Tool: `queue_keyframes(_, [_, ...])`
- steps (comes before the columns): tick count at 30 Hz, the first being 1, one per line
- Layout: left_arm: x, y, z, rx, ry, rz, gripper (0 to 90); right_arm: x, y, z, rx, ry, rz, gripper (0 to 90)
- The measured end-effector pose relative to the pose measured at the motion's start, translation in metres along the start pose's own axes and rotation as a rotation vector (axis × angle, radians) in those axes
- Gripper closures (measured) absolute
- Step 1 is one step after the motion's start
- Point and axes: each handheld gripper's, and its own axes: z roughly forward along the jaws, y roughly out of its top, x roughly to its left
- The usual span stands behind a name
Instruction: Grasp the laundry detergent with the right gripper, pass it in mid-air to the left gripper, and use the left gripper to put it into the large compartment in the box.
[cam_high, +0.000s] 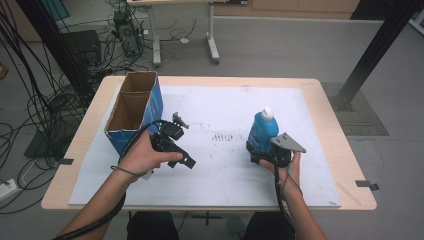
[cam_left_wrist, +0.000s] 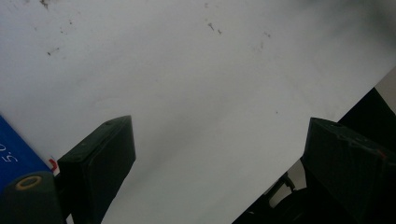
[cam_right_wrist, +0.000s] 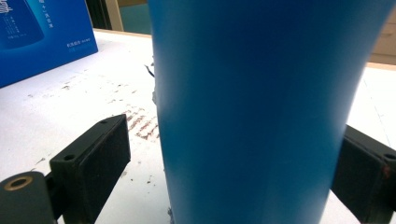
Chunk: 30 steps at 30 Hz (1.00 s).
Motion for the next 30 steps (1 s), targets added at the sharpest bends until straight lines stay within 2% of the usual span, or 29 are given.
queue_keyframes(30, [-0.0039,-0.0019,0.0003,-0.002,0.007,0.018,9.6,0.0011,0.0033,-0.0015,-0.005,0.0,0.007,7.6])
